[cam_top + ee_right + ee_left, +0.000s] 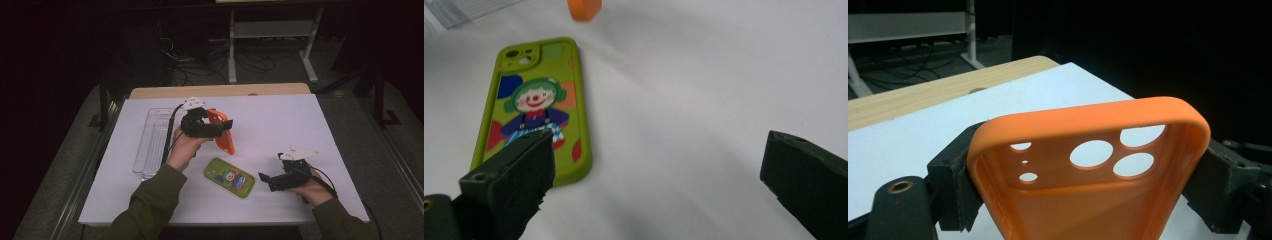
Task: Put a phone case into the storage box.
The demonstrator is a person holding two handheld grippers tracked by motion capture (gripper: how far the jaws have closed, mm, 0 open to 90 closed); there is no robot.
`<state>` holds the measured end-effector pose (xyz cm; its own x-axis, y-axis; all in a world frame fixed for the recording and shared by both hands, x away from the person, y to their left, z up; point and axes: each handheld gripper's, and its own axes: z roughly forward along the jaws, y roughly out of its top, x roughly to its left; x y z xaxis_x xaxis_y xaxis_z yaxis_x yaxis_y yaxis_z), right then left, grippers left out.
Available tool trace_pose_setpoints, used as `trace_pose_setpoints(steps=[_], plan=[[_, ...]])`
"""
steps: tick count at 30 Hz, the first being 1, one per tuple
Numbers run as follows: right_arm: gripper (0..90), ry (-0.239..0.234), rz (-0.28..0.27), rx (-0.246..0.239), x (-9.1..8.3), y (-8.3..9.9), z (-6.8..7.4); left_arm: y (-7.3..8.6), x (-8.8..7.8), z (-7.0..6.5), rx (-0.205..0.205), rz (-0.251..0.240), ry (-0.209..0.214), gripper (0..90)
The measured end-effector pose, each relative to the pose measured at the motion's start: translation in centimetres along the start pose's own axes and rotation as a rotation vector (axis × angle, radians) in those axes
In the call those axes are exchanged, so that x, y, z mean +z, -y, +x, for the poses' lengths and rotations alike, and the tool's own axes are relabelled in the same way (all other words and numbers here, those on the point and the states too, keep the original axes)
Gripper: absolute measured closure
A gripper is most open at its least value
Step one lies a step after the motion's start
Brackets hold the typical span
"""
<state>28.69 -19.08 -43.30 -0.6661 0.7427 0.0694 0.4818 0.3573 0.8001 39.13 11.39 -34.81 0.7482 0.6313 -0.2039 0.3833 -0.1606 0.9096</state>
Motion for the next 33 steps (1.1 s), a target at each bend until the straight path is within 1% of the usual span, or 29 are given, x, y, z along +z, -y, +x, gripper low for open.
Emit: trace_pose_setpoints(steps=[4,6,10,11,13,16,21,27,29,31,33], plan=[[0.6,-0.016,0.024,-0.015,0.3,0.6,0.4,-0.5,-0.5,0.2,0.013,-0.001,-0.01,15.8],[0.6,-0.019,0.028,-0.027,0.5,0.5,0.5,-0.9,-0.8,0.3,0.018,-0.014,-0.015,15.8],[0.6,-0.025,0.028,-0.023,0.6,0.5,0.6,-1.7,-1.4,0.6,0.033,-0.022,-0.033,15.8],[0.6,-0.024,0.027,-0.025,0.6,0.5,0.6,-1.9,-1.7,0.8,0.037,-0.018,-0.041,15.8],[0.6,-0.025,0.026,-0.027,0.6,0.5,0.6,-2.2,-1.9,1.2,0.035,-0.024,-0.051,15.8],[0.6,-0.022,0.025,-0.033,0.6,0.4,0.5,-2.9,-2.3,2.0,0.037,-0.02,-0.07,15.8],[0.6,-0.02,0.027,-0.032,0.6,0.4,0.5,-3.5,-3.0,3.2,0.046,-0.012,-0.112,15.8],[0.6,-0.016,0.026,-0.033,0.6,0.4,0.4,-4.4,-3.9,4.3,0.057,-0.014,-0.159,15.8],[0.6,-0.016,0.026,-0.035,0.6,0.4,0.4,-4.6,-4.2,4.7,0.053,-0.025,-0.18,15.8],[0.6,-0.015,0.027,-0.036,0.6,0.4,0.5,-4.9,-4.5,5.2,0.057,-0.025,-0.21,15.8],[0.6,-0.015,0.027,-0.033,0.6,0.4,0.5,-5.1,-4.8,5.6,0.059,-0.022,-0.23,15.8]])
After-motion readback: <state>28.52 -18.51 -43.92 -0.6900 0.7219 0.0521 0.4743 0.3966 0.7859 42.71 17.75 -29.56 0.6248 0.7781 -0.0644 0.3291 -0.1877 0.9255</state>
